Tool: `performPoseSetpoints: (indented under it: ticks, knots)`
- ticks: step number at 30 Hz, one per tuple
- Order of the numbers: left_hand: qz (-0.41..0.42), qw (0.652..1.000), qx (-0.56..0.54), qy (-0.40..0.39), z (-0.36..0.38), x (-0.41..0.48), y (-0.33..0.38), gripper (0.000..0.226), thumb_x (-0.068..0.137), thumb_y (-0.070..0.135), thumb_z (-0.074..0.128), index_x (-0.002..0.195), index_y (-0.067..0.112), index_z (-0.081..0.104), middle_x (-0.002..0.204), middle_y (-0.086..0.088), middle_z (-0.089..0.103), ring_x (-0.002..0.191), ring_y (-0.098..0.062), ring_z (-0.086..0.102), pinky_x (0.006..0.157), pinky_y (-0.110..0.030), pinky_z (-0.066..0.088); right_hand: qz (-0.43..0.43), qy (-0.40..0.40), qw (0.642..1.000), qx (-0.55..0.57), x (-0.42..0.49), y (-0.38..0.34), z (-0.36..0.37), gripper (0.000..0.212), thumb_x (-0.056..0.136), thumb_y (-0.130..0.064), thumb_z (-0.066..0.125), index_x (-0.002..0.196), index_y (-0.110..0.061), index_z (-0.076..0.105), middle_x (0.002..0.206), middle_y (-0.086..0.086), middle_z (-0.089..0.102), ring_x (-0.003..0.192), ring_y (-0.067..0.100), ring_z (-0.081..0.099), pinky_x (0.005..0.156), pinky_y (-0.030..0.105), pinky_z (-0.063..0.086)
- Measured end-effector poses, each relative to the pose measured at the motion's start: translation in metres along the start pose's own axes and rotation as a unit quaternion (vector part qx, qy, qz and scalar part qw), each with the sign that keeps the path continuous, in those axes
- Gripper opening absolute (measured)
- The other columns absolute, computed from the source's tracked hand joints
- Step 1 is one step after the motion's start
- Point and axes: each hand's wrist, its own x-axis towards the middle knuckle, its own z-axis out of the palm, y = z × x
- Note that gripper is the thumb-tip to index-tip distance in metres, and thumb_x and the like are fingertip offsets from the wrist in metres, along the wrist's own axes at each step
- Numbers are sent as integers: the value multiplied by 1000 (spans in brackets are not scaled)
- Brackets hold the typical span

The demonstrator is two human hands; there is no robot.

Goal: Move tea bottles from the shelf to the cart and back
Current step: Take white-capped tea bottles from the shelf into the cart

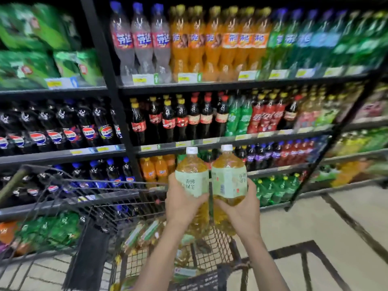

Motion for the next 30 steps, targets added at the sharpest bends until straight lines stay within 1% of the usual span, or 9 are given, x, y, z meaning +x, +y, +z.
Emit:
performPoseSetpoints:
  ticks: [3, 8, 11, 14, 17, 19, 23, 25, 30]
  knots:
    - [42, 999, -10, -20, 33, -3, 38, 84, 58, 24, 95, 117, 30, 36, 101, 17, 56, 98, -12, 59, 75, -30, 50, -12, 43, 999, 18, 12, -7, -45, 88, 59, -19, 95, 128, -33, 42, 113, -18, 57, 110, 9, 57, 89, 29, 46]
    - [100, 993, -36, -50, 99, -20, 97, 87, 56, 24, 96, 123, 25, 41, 99, 23, 52, 97, -12, 58, 78, -28, 48, -39, 119, 992, 24, 32, -14, -131, 87, 59, -15, 94, 126, -33, 41, 112, -16, 56, 109, 9, 55, 85, 24, 42]
    - [116, 989, -58, -73, 140, -35, 130, 91, 55, 24, 96, 126, 24, 39, 101, 19, 55, 95, -11, 57, 77, -27, 46, -54, 146, 988, 14, 40, -10, -183, 92, 59, -17, 94, 134, -28, 41, 118, -12, 56, 113, 10, 54, 92, 27, 43]
    - [146, 983, -72, -84, 174, -53, 162, 89, 55, 26, 96, 124, 25, 40, 97, 25, 51, 91, -6, 55, 76, -27, 44, -63, 180, 982, 12, 45, -6, -229, 95, 58, -17, 95, 136, -27, 41, 116, -15, 56, 114, 9, 54, 95, 28, 45]
    - [179, 973, -101, -109, 202, -70, 189, 86, 57, 23, 95, 121, 31, 39, 97, 26, 52, 85, 12, 50, 69, -23, 41, -75, 213, 974, 22, 48, 0, -269, 93, 57, -16, 96, 131, -31, 41, 118, -14, 57, 112, 7, 55, 88, 15, 44]
    - [193, 967, -110, -126, 220, -78, 205, 84, 57, 22, 95, 120, 29, 41, 97, 24, 53, 85, 14, 49, 65, -18, 41, -80, 234, 969, 17, 48, 3, -293, 94, 58, -16, 95, 132, -32, 39, 119, -13, 55, 112, 6, 53, 83, 7, 39]
    - [205, 959, -120, -154, 258, -85, 230, 88, 55, 26, 96, 124, 28, 42, 101, 22, 55, 90, 3, 55, 73, -29, 47, -85, 282, 956, 3, 51, 11, -339, 97, 59, -18, 95, 136, -30, 38, 122, -13, 54, 116, 8, 52, 93, 24, 42]
    - [215, 953, -126, -171, 278, -87, 242, 88, 55, 25, 96, 124, 29, 41, 102, 22, 55, 91, 7, 54, 76, -32, 48, -84, 299, 951, 7, 56, 14, -359, 99, 58, -18, 96, 137, -29, 37, 126, -11, 55, 118, 9, 53, 98, 28, 45]
    - [240, 939, -138, -206, 329, -85, 273, 87, 55, 19, 97, 123, 25, 41, 100, 24, 54, 88, 1, 56, 76, -30, 46, -86, 331, 940, 5, 77, 20, -402, 101, 60, -15, 95, 142, -23, 37, 121, -16, 52, 113, 3, 50, 94, 19, 41]
